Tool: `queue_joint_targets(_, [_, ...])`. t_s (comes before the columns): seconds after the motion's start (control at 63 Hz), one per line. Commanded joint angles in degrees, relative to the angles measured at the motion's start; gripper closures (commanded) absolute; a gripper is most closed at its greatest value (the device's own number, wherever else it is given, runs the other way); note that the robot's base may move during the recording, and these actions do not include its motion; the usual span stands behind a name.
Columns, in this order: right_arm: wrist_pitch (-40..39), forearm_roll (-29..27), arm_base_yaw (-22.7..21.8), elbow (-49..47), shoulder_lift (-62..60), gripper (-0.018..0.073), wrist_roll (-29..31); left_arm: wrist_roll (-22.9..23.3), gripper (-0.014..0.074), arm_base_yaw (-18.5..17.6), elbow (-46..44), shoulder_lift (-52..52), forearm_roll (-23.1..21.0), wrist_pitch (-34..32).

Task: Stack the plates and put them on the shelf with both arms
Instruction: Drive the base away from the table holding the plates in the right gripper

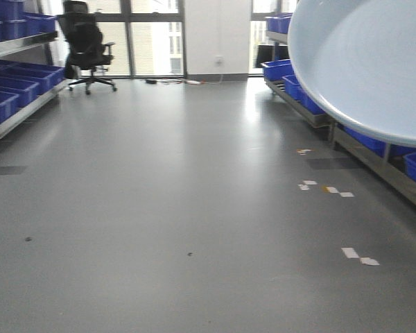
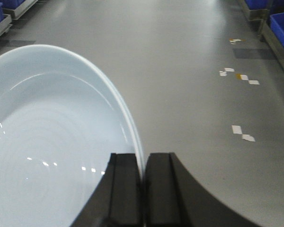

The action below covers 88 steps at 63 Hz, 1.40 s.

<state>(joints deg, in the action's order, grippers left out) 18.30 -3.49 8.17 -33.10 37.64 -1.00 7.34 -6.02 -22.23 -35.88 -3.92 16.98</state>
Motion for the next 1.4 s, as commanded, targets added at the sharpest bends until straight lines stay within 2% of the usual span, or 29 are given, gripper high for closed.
queue_joint_targets(0.0, [-5.8,-0.1,-0.4,-1.9,-0.1,0.0511,0.3,0.2,0.0508,-0.5,-1.7,-0.1,-0.3,-4.3])
queue_joint_targets(1.382, [-5.8,-0.1,-0.4,-1.9,-0.1,0.0511,0.3,0.2,0.0508,-0.5,-1.7,-0.1,-0.3,-4.3])
